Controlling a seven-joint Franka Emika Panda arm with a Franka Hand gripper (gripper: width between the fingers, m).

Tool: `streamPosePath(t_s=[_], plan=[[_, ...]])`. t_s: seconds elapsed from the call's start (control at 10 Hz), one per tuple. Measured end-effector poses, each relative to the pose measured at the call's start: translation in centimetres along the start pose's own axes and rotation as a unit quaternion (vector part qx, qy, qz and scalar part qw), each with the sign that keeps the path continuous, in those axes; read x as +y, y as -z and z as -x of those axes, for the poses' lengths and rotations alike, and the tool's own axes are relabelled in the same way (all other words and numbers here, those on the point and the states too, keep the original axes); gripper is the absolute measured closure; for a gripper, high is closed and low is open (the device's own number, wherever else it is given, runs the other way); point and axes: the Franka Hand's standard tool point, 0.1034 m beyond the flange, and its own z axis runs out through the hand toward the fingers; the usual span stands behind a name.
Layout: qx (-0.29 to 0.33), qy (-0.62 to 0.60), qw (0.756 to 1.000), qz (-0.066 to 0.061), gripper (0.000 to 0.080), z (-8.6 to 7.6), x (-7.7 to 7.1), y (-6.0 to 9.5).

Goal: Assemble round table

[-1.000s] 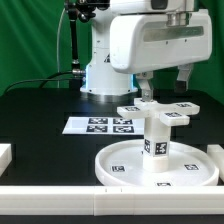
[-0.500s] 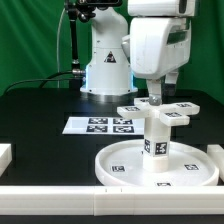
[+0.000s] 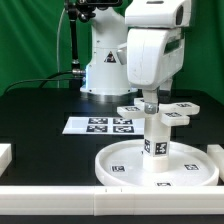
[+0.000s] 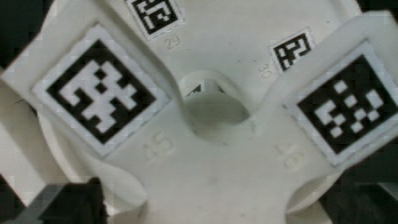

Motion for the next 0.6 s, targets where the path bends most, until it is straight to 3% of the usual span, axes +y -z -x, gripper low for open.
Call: streamPosePath(t_s=[0.6], plan=[[-0.007,0.003,1.0,-0.002,0.0151,0.17,-0.05,-0.62]])
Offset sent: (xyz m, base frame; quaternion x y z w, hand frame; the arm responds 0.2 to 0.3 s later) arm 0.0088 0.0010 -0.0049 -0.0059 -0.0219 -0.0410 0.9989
